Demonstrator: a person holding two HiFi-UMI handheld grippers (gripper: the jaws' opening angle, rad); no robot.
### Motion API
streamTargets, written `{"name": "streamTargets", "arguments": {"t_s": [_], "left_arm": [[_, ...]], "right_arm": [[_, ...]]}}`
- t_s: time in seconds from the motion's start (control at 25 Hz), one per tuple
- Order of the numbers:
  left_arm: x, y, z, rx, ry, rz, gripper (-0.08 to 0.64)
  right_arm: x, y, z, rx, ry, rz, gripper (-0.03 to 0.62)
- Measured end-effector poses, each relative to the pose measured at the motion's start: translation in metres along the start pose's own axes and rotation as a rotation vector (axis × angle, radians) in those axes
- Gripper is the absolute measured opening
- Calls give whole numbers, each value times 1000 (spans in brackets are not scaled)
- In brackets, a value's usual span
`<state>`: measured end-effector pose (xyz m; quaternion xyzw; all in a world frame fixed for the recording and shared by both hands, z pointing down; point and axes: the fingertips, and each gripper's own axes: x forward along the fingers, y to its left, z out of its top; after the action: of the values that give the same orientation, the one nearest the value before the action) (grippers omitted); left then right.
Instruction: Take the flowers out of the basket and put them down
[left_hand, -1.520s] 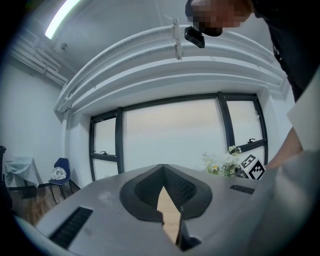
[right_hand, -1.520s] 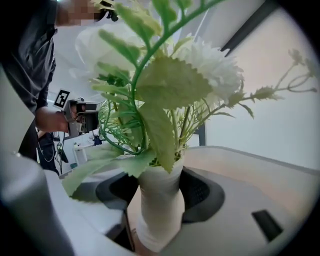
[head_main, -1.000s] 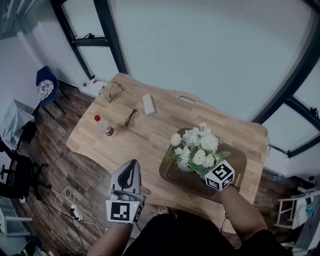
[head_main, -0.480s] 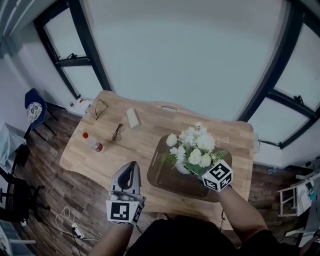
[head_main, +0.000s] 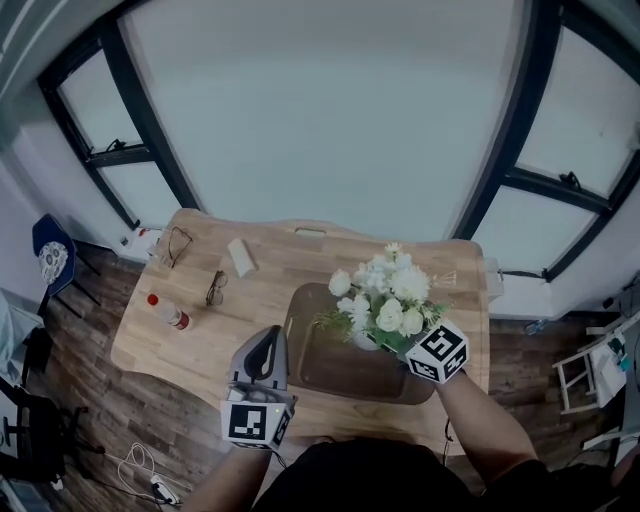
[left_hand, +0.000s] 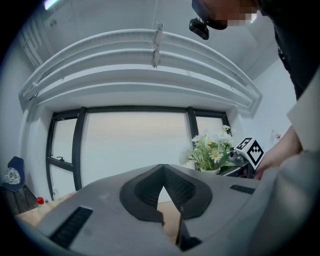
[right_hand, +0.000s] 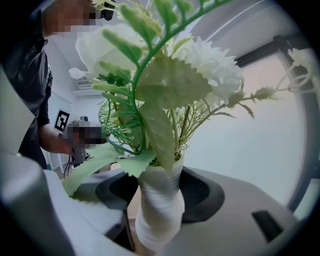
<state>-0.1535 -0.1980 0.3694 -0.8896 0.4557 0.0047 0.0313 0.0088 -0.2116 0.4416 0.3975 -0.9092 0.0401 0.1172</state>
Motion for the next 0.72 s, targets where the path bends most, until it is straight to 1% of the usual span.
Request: {"name": "streamTargets", "arguments": {"t_s": [0.24, 0.4, 0.6, 0.72], "left_arm": [[20, -16, 1, 7, -7, -56, 5], [36, -39, 2, 9, -9, -98, 5], [44, -45, 3, 5, -24, -136, 5], [49, -51, 2, 3, -28, -164, 5]], "right_arm": [[-25, -17, 10, -13, -30, -53, 272], [-50, -32, 14, -19, -40, -91, 272], [-69, -39, 23, -25, -54, -143, 272], [-83, -47, 26, -16, -65, -191, 272]]}}
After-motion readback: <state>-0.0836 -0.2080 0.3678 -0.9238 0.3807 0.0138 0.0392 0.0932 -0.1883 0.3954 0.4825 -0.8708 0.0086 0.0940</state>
